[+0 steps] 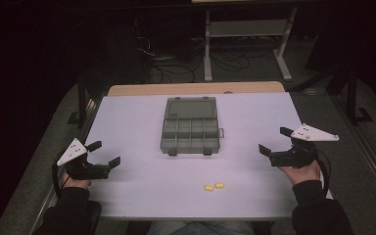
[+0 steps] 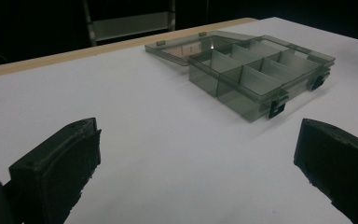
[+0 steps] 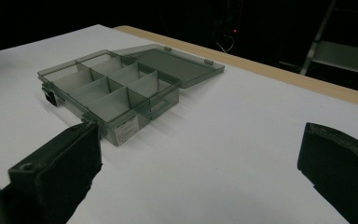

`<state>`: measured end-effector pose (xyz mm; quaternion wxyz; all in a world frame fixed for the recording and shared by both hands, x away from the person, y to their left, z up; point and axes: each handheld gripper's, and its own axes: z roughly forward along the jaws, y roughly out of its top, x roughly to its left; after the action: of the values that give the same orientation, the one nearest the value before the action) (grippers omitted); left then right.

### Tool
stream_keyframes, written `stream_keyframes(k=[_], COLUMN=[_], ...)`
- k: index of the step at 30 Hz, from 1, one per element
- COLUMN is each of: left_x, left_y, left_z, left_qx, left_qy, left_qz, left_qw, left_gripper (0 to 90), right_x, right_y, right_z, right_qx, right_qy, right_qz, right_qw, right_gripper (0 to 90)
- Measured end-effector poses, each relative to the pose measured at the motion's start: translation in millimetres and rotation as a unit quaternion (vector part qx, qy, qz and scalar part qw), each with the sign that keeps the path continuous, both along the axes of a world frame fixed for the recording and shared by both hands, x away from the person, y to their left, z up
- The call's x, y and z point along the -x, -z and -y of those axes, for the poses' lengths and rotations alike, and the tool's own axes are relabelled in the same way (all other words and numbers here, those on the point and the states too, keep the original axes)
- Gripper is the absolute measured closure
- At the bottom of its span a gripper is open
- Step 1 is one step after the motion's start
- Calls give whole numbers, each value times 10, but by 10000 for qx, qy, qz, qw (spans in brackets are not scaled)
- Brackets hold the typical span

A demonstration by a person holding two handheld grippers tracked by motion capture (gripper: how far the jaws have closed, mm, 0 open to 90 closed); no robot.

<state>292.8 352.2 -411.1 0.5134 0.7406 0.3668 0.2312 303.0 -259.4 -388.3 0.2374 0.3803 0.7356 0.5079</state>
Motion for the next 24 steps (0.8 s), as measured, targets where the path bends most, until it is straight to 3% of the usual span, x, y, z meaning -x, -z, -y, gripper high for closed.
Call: stream_keyframes(k=[24], left_x=[6], left_y=[8], left_z=[16], left_qx=[31], left_qy=[88], left_qz=[-102], left_qw=[9999], left_gripper=[0], right_x=[-41], right_y=[21], right_z=[-32], right_qx=[165], right_qy=[-157], right_qz=[-190], right_qw=[9996], right_gripper=[0])
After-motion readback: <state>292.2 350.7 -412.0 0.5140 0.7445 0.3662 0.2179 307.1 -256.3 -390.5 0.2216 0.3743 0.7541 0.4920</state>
